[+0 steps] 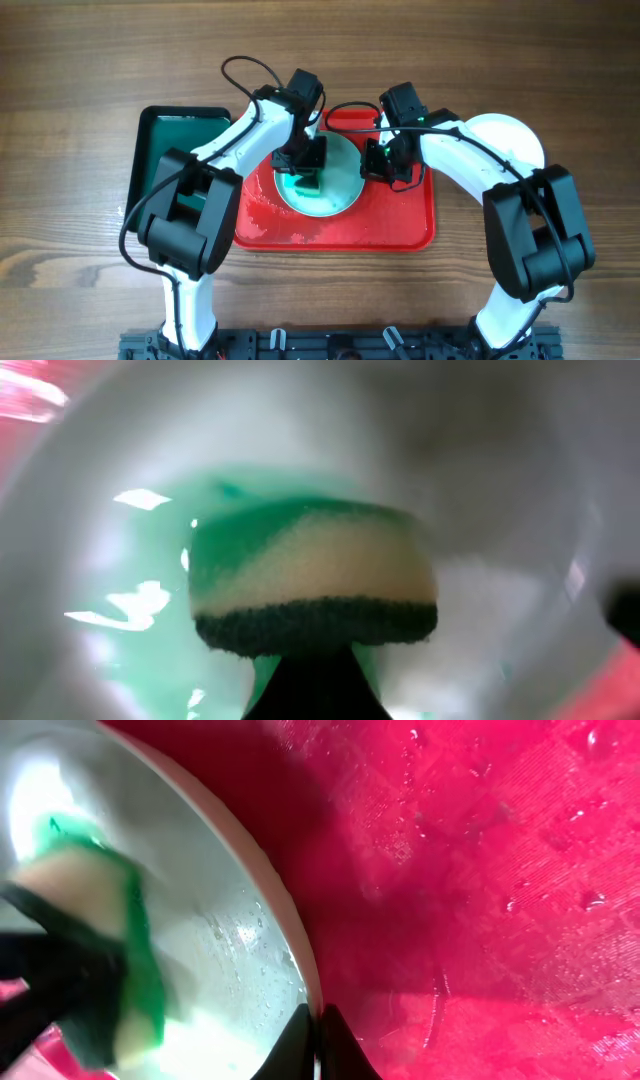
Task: Clean dirty plates on tray and stack at the side
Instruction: 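Scrub the held plate's inside with the sponge in the left gripper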
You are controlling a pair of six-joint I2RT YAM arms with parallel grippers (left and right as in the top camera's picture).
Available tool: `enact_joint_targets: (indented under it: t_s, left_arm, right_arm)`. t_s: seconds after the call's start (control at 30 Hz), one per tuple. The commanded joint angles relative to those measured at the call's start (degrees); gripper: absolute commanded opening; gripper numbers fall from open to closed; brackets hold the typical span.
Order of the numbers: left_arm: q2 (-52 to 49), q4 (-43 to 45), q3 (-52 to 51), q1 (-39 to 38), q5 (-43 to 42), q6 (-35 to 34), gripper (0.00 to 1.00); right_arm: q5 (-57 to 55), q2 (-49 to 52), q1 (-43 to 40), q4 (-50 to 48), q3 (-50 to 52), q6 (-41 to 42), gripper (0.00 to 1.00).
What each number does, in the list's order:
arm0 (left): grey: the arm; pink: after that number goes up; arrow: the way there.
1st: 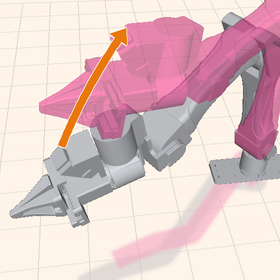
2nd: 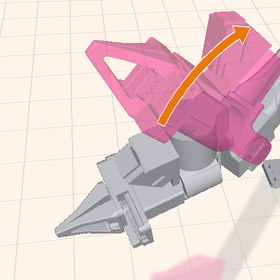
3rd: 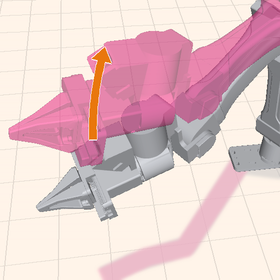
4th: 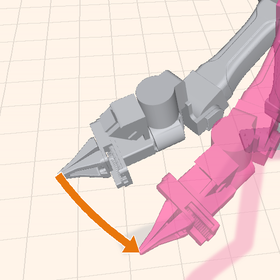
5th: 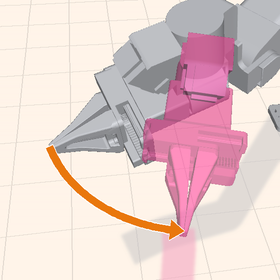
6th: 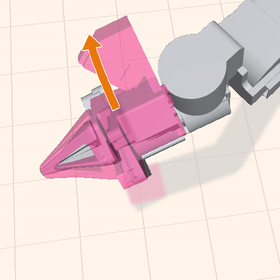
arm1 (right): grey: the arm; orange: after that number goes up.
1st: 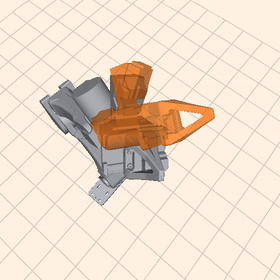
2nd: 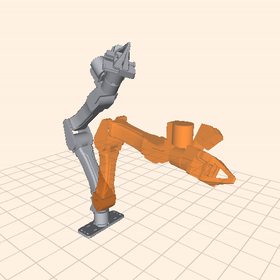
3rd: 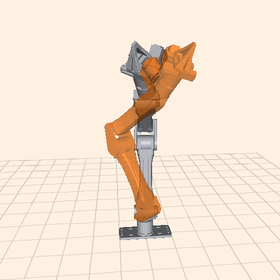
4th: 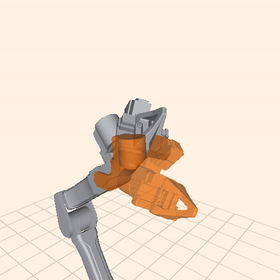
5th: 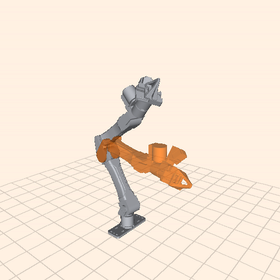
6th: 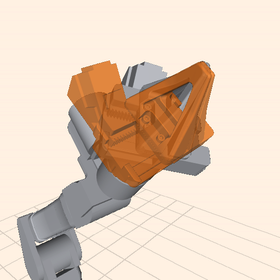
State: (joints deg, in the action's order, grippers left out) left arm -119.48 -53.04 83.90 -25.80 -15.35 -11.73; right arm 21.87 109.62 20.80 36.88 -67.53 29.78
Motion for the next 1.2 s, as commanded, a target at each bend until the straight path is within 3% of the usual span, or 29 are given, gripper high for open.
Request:
enact_joint_targets:
  t_s: [0.0,0.1,0.27,0.33,0.57,0.77,0.83,0.9,1.03,1.17]
  left_arm:
    - [-2.19,-0.07,-1.20,0.13,-10.64,10.23,0.04]
    - [-2.19,0.94,-0.33,2.16,-4.57,6.21,0.04]
    - [-2.16,3.21,0.04,4.72,24.00,-10.73,0.04]
    - [-2.16,2.62,0.04,4.35,29.66,-13.38,0.04]
    - [-2.16,0.57,0.02,-0.90,26.95,-13.62,0.04]
    - [-2.14,-5.51,0.02,-4.57,5.57,0.13,0.04]
    - [-2.14,-5.51,0.02,-4.68,-2.10,6.45,0.04]
    - [-2.14,-3.13,0.02,-4.50,-5.25,8.55,0.04]
    - [-2.14,3.85,0.02,-3.17,-4.72,7.91,0.04]
    - [-2.14,11.93,0.02,-1.20,4.24,-1.27,0.04]
  right_arm:
    - [0.50,0.98,-0.42,-0.11,0.48,-1.14,0.04]
    - [0.52,0.98,-0.59,-0.13,0.48,-1.11,0.04]
    - [0.48,0.98,-0.63,-0.15,0.48,-1.14,0.04]
    - [0.50,0.98,-0.63,-0.13,0.48,-1.22,0.04]
    - [0.48,0.98,-0.63,-0.17,0.48,-1.29,0.04]
    - [0.50,0.98,-0.96,-0.17,0.48,-1.25,0.04]
    - [0.50,0.98,-0.96,-0.17,0.48,-1.27,0.04]
    - [0.50,0.98,-0.96,-0.09,0.48,-1.29,0.04]
    - [0.48,0.98,-0.96,0.26,0.48,-1.31,0.04]
    - [0.50,0.98,-0.96,0.22,0.48,-1.31,0.04]
